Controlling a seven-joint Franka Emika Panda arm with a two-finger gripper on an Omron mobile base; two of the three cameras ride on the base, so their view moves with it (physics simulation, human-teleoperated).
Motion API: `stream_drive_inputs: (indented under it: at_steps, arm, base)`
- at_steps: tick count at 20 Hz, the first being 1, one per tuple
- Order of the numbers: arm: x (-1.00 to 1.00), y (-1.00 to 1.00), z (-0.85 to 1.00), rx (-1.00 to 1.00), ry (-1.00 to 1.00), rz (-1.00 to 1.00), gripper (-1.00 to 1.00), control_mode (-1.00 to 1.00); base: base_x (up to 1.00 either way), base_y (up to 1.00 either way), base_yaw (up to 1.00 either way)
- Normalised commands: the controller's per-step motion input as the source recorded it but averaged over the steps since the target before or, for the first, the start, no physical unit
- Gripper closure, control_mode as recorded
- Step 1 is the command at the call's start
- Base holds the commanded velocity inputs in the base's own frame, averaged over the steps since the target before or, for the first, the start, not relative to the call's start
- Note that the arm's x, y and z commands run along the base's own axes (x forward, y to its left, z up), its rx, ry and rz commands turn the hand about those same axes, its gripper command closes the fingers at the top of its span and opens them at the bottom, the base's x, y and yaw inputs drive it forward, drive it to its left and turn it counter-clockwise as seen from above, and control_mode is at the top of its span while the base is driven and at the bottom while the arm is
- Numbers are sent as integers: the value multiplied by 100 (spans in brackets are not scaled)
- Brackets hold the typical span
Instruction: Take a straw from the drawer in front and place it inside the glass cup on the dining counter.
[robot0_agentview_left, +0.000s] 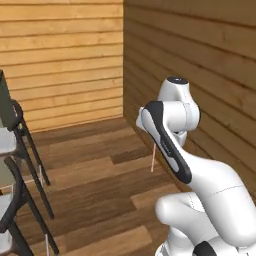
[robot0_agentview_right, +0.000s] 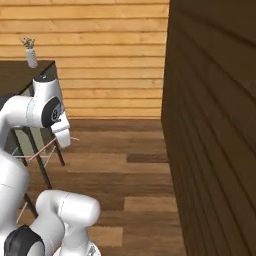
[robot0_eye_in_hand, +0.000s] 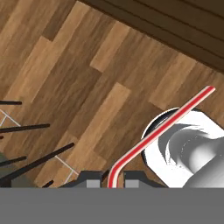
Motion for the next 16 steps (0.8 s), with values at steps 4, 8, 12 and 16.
stream_drive_inputs:
  at_steps: [4,8,12,16]
  arm:
    - [0,0,0,0,0,0,100,100]
    - [0,0,0,0,0,0,100,100]
    - [0,0,0,0,0,0,100,100]
    - [0,0,0,0,0,0,100,100]
  base:
    - [85,-74,61]
    - [80,-66,66]
    - [79,-44,75]
    - [79,-45,75]
